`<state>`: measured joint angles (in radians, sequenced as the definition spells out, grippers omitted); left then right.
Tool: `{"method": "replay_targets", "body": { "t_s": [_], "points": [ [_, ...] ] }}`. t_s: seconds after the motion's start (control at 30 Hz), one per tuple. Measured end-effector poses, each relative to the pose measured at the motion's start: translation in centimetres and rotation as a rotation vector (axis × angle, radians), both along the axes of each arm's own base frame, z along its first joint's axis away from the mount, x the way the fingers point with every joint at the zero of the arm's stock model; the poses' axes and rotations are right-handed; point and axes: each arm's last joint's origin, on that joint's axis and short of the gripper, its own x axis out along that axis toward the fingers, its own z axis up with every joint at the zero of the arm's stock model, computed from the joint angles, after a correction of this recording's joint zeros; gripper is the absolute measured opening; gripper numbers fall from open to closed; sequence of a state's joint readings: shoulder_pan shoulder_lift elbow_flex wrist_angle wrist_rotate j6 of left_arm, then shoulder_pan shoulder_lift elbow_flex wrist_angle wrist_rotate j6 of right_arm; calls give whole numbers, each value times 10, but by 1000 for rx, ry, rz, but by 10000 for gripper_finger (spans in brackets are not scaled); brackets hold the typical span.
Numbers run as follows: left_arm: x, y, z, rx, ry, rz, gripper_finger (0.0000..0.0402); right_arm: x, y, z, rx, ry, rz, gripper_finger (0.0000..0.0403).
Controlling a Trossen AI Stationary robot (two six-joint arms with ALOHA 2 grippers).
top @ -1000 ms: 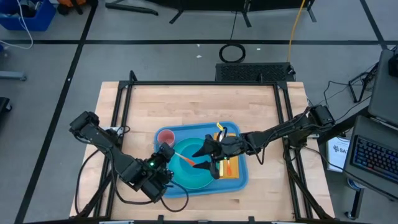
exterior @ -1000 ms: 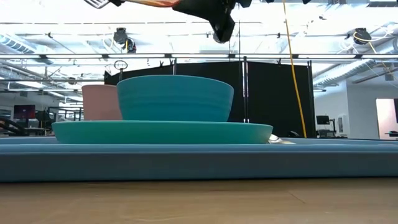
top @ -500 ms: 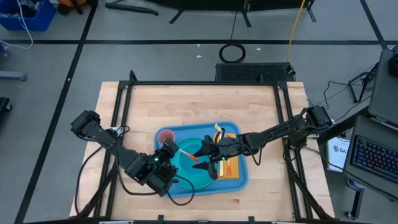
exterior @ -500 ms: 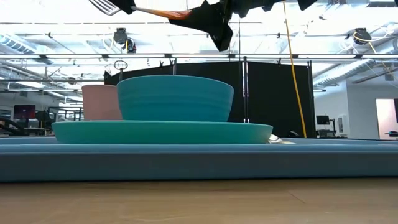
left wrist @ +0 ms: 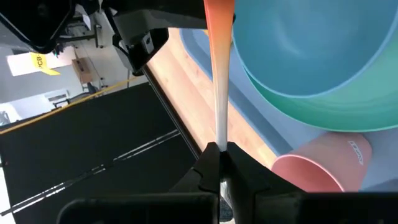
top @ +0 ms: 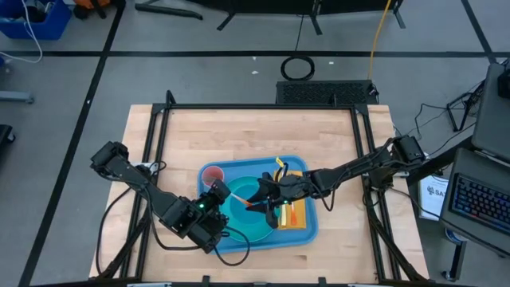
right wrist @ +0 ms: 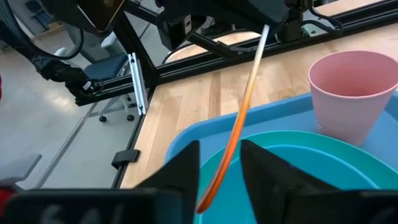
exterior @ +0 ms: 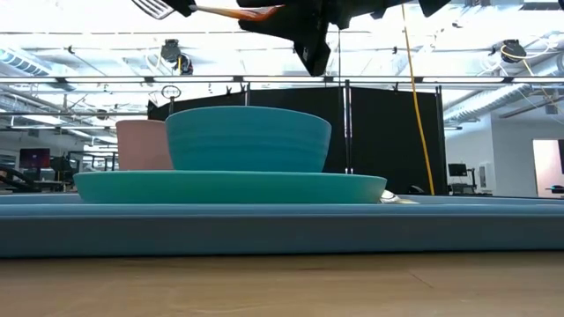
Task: Set up tray
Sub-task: Put the orange fork on the yellow napkin to the right of the orange spoon
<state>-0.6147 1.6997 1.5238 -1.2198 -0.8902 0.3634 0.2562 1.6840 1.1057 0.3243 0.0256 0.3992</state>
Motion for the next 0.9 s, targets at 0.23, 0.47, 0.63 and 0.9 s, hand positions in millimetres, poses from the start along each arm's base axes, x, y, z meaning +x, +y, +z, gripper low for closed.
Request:
{"method": "replay_targets", "body": {
  "t_s": [0.23, 0.47, 0.63, 0.9],
  "points": [
    [1, -2, 0, -13, -18, -3, 8, -1, -2, -2, 3, 26, -20, 11],
    [2, -6, 1, -23, -56, -6, 35, -1, -1, -4, -25, 35, -49, 2],
    [-1, -11, 2, -17, -74, -16, 40, -2, 0, -4, -31, 35, -56, 1],
    [-6, -18, 3, -32, -175, 32, 45, -2, 0, -4, -43, 51, -90, 1]
  ]
}}
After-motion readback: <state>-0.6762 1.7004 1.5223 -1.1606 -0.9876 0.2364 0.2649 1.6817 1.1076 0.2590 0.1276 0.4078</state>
